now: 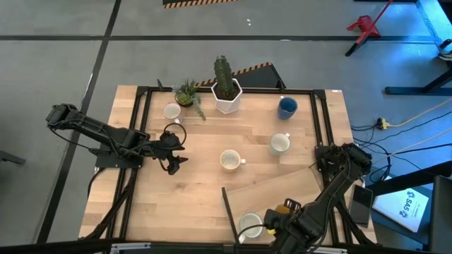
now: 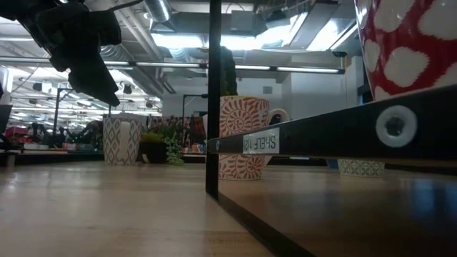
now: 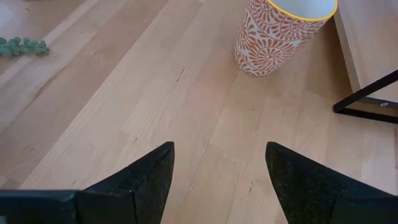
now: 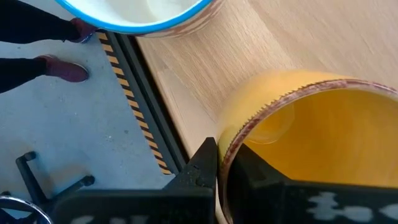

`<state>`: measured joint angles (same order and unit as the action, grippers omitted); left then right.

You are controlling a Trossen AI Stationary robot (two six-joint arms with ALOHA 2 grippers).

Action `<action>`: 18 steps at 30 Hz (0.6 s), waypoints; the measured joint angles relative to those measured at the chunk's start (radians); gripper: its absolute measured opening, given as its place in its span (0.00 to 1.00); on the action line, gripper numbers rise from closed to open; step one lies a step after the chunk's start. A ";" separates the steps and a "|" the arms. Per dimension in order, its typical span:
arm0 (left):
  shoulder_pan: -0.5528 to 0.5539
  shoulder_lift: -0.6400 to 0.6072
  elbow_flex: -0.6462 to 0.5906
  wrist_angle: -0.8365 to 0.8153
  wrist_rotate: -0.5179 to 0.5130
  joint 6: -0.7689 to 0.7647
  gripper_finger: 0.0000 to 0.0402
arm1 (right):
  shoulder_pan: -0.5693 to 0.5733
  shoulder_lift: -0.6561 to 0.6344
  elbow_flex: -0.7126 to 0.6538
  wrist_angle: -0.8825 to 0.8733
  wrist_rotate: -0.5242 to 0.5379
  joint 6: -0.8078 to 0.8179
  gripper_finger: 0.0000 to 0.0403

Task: Place coffee mugs
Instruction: Put the yellow mug on the shelf

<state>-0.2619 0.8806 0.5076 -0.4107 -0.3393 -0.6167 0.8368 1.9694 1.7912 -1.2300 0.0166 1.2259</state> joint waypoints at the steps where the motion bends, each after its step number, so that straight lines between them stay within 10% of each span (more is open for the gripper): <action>1: 0.000 0.000 0.000 0.000 0.000 0.000 0.62 | 0.000 0.000 0.000 0.000 0.000 0.000 0.00; 18: 0.000 0.000 0.000 0.000 -0.010 0.019 0.62 | 0.000 0.000 0.000 -0.002 0.022 -0.002 0.11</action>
<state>-0.2619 0.8806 0.5076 -0.4107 -0.3497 -0.5972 0.8364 1.9694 1.7916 -1.2319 0.0386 1.2238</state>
